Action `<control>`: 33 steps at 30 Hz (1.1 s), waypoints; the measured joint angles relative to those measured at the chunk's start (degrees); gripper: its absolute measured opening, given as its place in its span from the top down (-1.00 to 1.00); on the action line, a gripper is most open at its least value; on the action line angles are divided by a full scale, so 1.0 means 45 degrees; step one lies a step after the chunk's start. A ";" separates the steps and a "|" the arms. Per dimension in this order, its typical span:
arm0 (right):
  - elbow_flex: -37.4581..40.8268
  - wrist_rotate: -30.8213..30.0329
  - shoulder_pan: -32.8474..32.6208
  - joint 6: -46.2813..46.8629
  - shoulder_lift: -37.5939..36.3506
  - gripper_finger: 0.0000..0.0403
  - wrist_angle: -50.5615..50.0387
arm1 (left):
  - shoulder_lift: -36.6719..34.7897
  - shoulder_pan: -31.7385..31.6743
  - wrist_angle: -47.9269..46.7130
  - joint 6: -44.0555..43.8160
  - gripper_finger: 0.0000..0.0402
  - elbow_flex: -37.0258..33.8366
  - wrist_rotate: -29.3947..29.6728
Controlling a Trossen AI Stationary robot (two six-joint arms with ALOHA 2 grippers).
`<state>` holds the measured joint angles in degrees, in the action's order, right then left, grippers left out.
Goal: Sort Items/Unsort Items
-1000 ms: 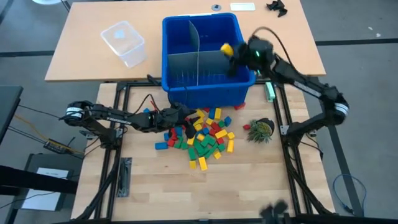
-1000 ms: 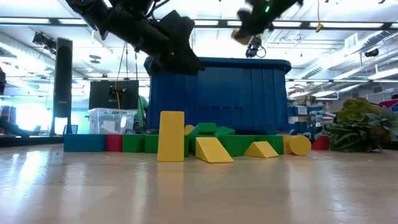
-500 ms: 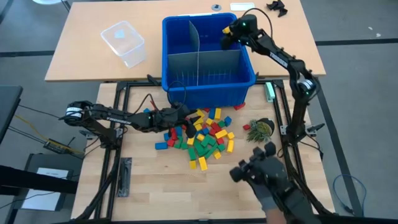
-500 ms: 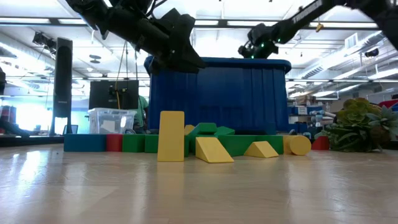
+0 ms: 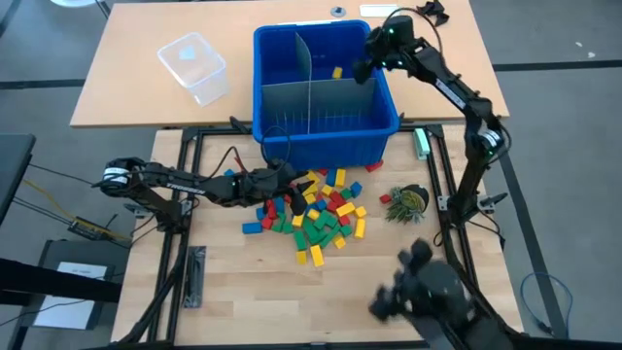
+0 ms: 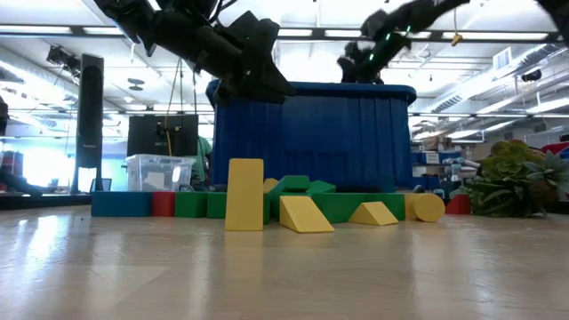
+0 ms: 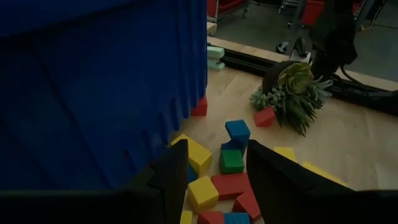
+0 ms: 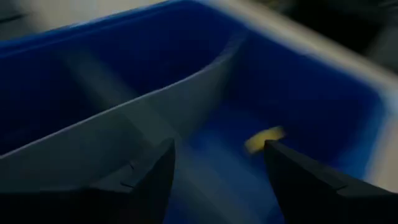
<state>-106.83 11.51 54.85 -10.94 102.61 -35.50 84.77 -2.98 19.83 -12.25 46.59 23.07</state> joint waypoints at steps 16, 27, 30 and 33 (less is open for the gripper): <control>0.0005 0.0373 -0.5107 0.0077 -0.3853 -0.08 -0.7236 | 0.0000 0.0000 0.0005 0.0000 0.16 0.0000 0.0000; 0.3138 -0.1145 -0.8600 0.2442 -0.5793 -0.05 -0.7333 | 0.0000 0.0000 0.0005 0.0000 0.16 0.0000 0.0000; 0.5132 -0.2030 -0.9514 0.2628 -0.6663 -0.05 -0.6408 | 0.0000 0.0000 -0.0001 0.0000 0.16 0.0000 0.0000; 0.7172 -0.2764 -1.0238 0.2670 -0.7482 -0.05 -0.5426 | 0.0000 0.0000 -0.0002 -0.0001 0.16 0.0000 -0.0002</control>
<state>-74.55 -0.93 8.78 1.08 68.94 -59.92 84.77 -2.98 19.83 -12.26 46.59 23.06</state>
